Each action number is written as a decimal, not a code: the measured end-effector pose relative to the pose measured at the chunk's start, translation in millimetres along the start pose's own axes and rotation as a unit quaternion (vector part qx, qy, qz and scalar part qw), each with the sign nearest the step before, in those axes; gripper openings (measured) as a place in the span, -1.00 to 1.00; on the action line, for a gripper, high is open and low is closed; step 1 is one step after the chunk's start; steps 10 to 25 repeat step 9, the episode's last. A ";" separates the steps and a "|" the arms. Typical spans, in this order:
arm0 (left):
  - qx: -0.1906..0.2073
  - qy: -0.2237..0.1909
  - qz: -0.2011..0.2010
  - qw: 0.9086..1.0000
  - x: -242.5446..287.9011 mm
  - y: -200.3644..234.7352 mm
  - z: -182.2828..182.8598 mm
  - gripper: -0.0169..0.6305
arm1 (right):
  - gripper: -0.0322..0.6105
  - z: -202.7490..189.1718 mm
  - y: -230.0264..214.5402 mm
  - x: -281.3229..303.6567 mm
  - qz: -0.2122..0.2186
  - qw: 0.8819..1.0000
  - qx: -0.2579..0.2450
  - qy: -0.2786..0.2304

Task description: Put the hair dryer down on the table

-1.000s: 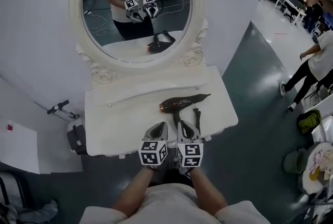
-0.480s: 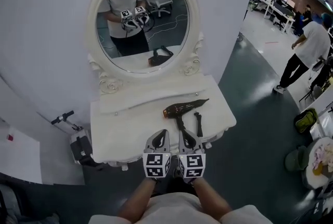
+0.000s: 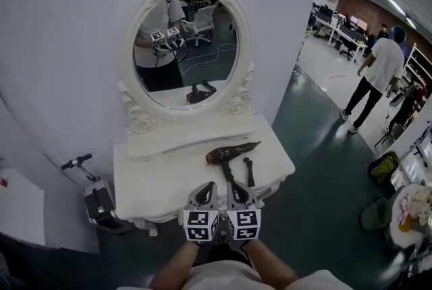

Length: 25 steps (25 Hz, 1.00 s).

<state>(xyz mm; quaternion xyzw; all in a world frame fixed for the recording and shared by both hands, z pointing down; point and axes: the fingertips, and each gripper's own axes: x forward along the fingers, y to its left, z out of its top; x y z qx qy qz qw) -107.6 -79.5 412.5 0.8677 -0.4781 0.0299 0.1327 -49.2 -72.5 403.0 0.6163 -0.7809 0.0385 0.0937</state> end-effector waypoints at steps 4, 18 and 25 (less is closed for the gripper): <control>0.002 -0.020 0.004 1.000 -15.0 1.6 5.9 -0.92 | -0.85 2.6 11.1 -8.0 0.001 1.000 -0.008 -0.004; -0.001 -0.023 0.008 1.000 -32.2 8.1 7.0 -0.92 | -0.85 0.6 26.7 -16.2 0.008 1.000 -0.013 -0.003; -0.001 -0.023 0.008 1.000 -32.2 8.1 7.0 -0.92 | -0.85 0.6 26.7 -16.2 0.008 1.000 -0.013 -0.003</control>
